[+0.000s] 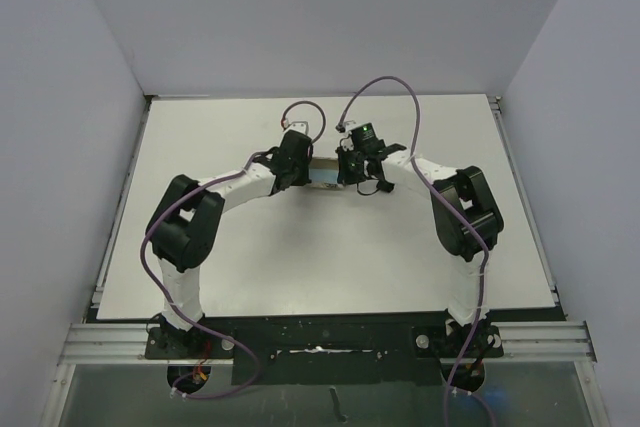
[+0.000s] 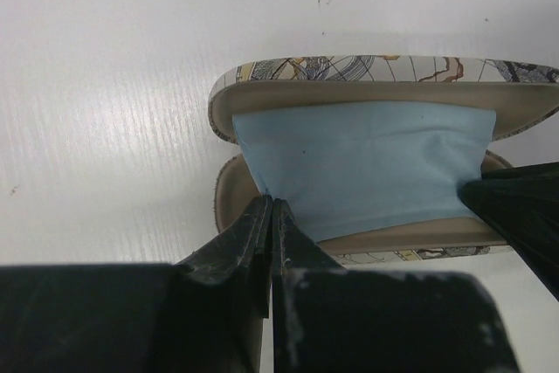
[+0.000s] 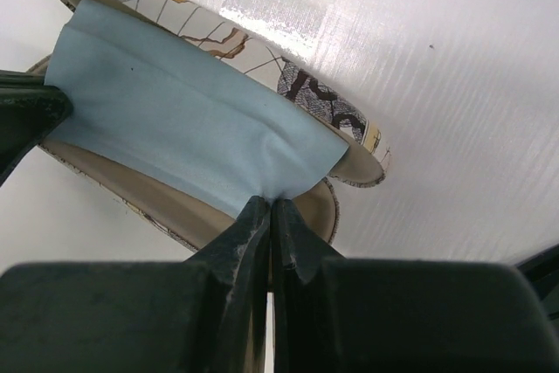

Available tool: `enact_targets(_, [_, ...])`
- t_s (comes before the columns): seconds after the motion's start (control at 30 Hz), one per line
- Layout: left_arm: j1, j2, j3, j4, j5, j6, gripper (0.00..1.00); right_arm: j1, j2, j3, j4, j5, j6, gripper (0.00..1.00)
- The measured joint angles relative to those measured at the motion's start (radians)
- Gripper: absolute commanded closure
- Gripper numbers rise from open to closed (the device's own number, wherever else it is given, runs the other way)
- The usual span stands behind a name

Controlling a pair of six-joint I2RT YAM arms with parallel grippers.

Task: Organize the sunglasses
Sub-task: Place the glasses cleaning cloth in the sunglasses case.

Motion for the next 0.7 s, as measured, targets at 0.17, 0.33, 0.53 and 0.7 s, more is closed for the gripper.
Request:
enact_targets(0.17, [-0.006,0.000,-0.017,-0.003,0.000,-0.007,1.00,0.003,0.000,-0.013,0.003,0.001,0.000,1.00])
enact_targets(0.33, [-0.011,0.000,-0.040,-0.003,0.000,-0.011,1.00,0.007,0.000,-0.039,0.008,0.001,0.002,1.00])
enact_targets(0.53, [-0.013,0.000,-0.063,-0.002,0.001,-0.015,1.00,0.016,0.000,-0.058,0.017,0.002,0.003,1.00])
enact_targets(0.7, [-0.013,0.000,-0.067,-0.002,0.001,-0.016,1.00,0.019,0.000,-0.058,0.020,0.008,0.003,1.00])
